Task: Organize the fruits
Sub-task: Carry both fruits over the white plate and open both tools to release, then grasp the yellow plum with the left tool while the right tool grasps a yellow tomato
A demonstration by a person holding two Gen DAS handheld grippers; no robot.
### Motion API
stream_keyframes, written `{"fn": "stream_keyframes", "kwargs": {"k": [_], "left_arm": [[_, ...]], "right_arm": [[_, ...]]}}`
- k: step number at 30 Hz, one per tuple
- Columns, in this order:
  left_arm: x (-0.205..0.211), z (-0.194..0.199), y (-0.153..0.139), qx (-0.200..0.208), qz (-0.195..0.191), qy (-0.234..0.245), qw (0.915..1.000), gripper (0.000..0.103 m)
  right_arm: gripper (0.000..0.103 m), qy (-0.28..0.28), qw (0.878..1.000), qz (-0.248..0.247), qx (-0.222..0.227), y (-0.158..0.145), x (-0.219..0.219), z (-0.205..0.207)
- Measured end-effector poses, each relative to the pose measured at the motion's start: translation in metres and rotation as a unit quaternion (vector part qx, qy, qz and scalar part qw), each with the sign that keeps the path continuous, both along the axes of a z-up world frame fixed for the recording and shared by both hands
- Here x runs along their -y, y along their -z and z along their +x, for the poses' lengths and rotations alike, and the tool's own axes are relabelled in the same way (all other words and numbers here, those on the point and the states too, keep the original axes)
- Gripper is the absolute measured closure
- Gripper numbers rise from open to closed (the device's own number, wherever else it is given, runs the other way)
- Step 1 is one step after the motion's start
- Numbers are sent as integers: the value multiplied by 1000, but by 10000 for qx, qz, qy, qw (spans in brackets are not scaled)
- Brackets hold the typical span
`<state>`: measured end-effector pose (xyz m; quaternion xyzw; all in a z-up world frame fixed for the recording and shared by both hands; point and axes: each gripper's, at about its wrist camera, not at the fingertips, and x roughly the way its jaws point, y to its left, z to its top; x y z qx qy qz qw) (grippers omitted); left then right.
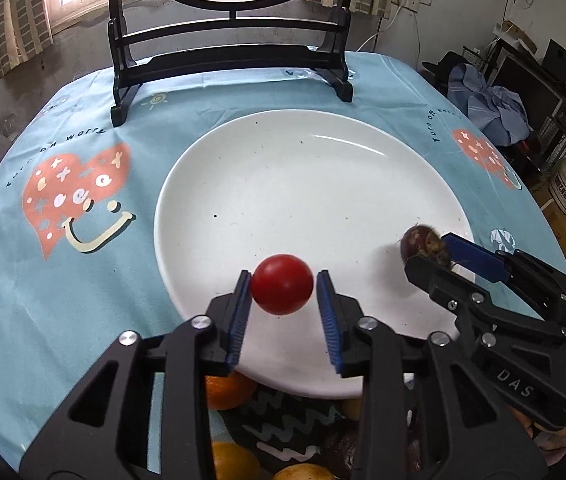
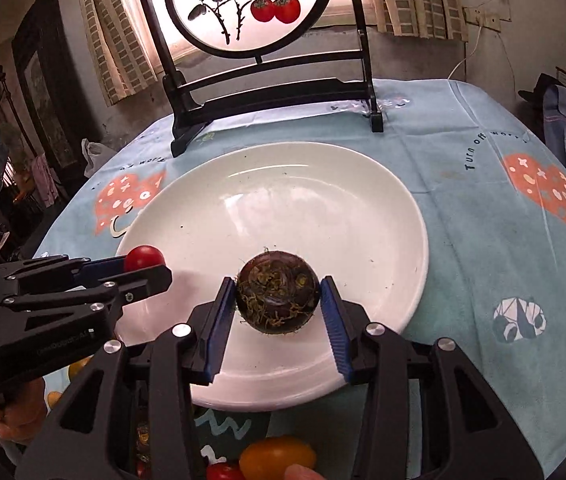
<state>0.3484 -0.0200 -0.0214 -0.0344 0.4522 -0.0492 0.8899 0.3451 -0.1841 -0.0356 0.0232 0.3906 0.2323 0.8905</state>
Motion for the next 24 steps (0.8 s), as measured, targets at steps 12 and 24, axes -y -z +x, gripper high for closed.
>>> {"fn": "stream_keyframes", "kwargs": {"k": [12, 24], "left_arm": [[-39, -110, -19, 777, 299, -406, 9957, 8], [-84, -171, 18, 442, 42, -899, 9950, 6]], "right_arm": [[35, -415, 9979, 226, 446, -22, 33, -101], [35, -681, 9969, 287, -270, 13, 45, -126]]}}
